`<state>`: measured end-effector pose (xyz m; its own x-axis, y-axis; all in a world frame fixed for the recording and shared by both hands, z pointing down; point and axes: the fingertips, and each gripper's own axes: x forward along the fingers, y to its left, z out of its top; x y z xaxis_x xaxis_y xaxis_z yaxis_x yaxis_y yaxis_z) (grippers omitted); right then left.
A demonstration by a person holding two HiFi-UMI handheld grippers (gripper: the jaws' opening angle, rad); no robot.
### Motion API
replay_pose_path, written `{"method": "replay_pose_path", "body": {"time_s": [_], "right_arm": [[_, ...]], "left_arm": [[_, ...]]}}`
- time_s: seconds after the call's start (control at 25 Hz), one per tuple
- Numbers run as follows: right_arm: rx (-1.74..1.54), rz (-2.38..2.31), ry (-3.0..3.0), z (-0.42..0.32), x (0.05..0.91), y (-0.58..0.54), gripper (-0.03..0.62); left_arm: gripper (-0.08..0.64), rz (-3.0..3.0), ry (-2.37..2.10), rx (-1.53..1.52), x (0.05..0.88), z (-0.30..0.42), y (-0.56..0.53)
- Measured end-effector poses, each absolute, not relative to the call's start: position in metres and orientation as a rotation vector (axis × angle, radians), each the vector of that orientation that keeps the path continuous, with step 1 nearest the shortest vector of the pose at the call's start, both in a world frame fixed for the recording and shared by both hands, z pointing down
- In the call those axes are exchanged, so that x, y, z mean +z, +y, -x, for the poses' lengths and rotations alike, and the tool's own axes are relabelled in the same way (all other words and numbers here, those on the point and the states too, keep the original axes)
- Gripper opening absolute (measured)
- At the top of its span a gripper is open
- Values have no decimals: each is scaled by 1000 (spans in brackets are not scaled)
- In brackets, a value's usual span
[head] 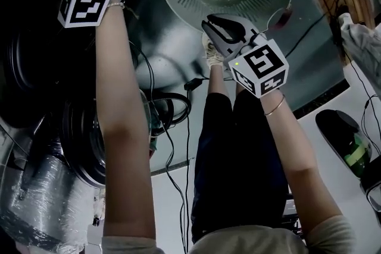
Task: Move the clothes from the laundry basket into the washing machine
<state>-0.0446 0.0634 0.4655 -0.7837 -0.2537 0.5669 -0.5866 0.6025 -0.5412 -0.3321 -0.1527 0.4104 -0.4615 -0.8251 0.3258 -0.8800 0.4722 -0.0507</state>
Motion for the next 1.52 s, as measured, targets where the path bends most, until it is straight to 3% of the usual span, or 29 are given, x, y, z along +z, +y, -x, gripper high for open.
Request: {"method": "replay_pose_path", "body": {"time_s": [0.12, 0.28, 0.44, 1.08, 1.52], "right_arm": [[1033, -664, -2401, 47, 464, 61, 64], [1036, -662, -2406, 50, 462, 61, 64], [1029, -658, -2411, 50, 457, 64, 64], [916, -736, -2416, 26, 371, 36, 64], [837, -758, -2408, 20, 259, 25, 62]], "left_arm": [[34, -1440, -2481, 317, 404, 341, -159], [184, -1415, -2337, 317, 431, 330, -157], [233, -1418, -2294, 322, 438, 316, -148], [233, -1533, -1964, 357, 414, 201, -51], [232, -1765, -1737, 382, 284, 142, -20]]}}
